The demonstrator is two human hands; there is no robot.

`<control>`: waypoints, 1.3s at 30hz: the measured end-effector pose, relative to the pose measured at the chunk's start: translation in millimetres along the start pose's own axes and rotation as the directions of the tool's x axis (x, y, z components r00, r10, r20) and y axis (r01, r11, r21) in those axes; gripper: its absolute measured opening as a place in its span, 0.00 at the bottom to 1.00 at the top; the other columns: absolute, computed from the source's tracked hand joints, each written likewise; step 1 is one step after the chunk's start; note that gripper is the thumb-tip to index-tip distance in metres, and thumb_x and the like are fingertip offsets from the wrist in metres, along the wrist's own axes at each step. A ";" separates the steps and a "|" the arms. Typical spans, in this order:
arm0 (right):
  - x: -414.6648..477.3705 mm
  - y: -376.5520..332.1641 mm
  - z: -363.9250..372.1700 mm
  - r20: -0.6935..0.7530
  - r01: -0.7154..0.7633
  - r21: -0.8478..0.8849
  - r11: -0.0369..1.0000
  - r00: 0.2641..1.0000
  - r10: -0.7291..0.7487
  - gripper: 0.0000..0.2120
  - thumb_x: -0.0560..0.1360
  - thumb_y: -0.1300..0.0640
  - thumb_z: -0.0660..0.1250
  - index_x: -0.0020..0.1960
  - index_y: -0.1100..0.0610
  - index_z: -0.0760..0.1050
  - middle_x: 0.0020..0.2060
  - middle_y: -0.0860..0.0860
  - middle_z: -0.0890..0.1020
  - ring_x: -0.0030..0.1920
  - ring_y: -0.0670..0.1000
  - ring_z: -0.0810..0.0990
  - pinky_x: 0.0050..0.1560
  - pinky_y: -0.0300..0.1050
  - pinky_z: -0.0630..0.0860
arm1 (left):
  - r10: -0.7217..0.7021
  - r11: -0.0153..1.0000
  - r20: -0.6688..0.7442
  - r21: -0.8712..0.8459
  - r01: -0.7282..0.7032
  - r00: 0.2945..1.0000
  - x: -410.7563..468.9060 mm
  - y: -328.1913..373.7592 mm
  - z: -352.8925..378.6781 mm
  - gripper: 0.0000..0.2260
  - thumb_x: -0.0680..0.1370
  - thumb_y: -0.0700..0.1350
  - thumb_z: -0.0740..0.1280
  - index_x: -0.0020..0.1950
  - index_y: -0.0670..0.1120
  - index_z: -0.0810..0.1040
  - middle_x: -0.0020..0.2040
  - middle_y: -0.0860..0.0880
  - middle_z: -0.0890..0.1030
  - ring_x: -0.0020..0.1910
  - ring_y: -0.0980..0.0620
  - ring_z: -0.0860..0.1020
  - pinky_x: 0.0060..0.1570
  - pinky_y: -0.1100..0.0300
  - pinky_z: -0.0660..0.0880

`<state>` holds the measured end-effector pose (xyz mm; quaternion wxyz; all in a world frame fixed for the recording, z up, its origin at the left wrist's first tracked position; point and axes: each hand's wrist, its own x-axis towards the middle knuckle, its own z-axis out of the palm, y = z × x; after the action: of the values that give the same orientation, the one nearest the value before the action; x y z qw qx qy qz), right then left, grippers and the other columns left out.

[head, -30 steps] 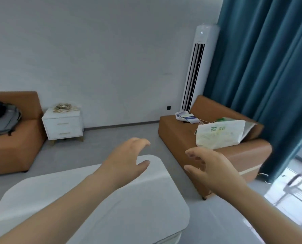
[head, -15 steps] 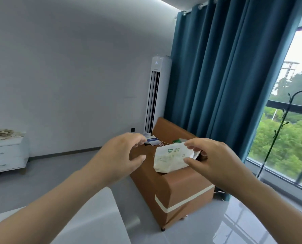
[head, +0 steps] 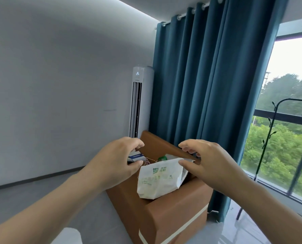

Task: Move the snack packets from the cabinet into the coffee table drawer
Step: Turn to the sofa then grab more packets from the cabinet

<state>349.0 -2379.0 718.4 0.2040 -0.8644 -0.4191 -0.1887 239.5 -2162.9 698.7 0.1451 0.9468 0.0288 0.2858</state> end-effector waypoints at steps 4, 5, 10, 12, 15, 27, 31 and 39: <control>46.9 36.2 16.0 0.007 -0.002 0.011 1.000 1.000 0.002 0.19 0.73 0.46 0.68 0.63 0.45 0.73 0.55 0.38 0.79 0.55 0.39 0.76 0.59 0.39 0.74 | -0.012 1.000 0.002 -0.008 0.012 1.000 54.5 -14.9 27.1 0.18 0.76 0.50 0.67 0.66 0.54 0.71 0.61 0.59 0.75 0.56 0.62 0.73 0.51 0.74 0.66; 58.2 45.8 20.8 0.012 0.002 0.010 1.000 1.000 -0.002 0.19 0.74 0.46 0.67 0.64 0.44 0.73 0.56 0.38 0.78 0.55 0.39 0.75 0.59 0.39 0.74 | -0.013 1.000 0.002 -0.008 0.013 1.000 67.4 -17.8 34.1 0.18 0.76 0.50 0.67 0.66 0.54 0.71 0.61 0.59 0.75 0.56 0.62 0.73 0.52 0.73 0.66; 119.8 96.5 46.7 0.013 0.046 0.027 0.999 0.999 -0.046 0.20 0.74 0.46 0.68 0.65 0.45 0.72 0.57 0.40 0.79 0.57 0.41 0.76 0.60 0.42 0.74 | -0.034 0.999 -0.017 0.006 0.034 0.999 131.4 -33.9 70.2 0.18 0.76 0.51 0.67 0.65 0.54 0.72 0.61 0.59 0.75 0.57 0.61 0.73 0.58 0.64 0.71; 146.0 115.7 57.0 0.004 0.074 0.037 0.997 0.997 -0.074 0.20 0.74 0.45 0.68 0.65 0.45 0.72 0.57 0.40 0.79 0.57 0.41 0.76 0.60 0.43 0.75 | -0.054 0.998 -0.030 0.022 0.054 0.998 154.4 -41.2 84.7 0.17 0.76 0.50 0.66 0.65 0.54 0.72 0.61 0.59 0.75 0.58 0.61 0.73 0.59 0.63 0.71; 189.1 143.1 70.1 0.010 0.121 0.053 0.991 0.992 -0.122 0.20 0.74 0.45 0.67 0.66 0.45 0.72 0.58 0.40 0.78 0.57 0.42 0.76 0.60 0.42 0.75 | -0.083 0.995 -0.058 0.059 0.086 0.995 192.5 -53.5 103.0 0.16 0.77 0.48 0.66 0.65 0.53 0.72 0.61 0.59 0.75 0.58 0.61 0.73 0.58 0.67 0.69; 364.9 175.0 156.3 0.045 0.349 0.130 0.928 0.933 -0.357 0.21 0.75 0.44 0.64 0.67 0.43 0.69 0.58 0.39 0.78 0.57 0.41 0.76 0.57 0.41 0.77 | -0.282 0.930 -0.193 0.188 0.317 0.940 287.9 -145.9 126.0 0.18 0.75 0.49 0.69 0.65 0.53 0.73 0.59 0.57 0.76 0.58 0.59 0.74 0.60 0.61 0.71; 417.2 157.8 193.3 0.037 0.410 0.148 0.900 0.907 -0.419 0.21 0.75 0.43 0.64 0.67 0.43 0.69 0.58 0.39 0.77 0.57 0.41 0.76 0.58 0.40 0.76 | -0.324 0.896 -0.228 0.237 0.375 0.918 300.9 -195.3 118.6 0.19 0.75 0.52 0.69 0.65 0.53 0.73 0.59 0.57 0.77 0.58 0.58 0.75 0.59 0.58 0.73; 531.7 92.3 261.5 0.054 0.489 0.170 0.855 0.862 -0.504 0.22 0.76 0.44 0.63 0.69 0.44 0.66 0.60 0.40 0.76 0.60 0.42 0.73 0.60 0.40 0.72 | -0.367 0.844 -0.280 0.301 0.444 0.887 331.7 -314.1 73.7 0.19 0.75 0.52 0.68 0.66 0.53 0.72 0.61 0.58 0.76 0.58 0.58 0.74 0.59 0.61 0.71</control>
<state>770.7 -1953.4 743.6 0.1924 -0.7171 -0.6504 -0.1606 565.9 -1836.0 725.3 0.0246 0.8933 0.2961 0.3373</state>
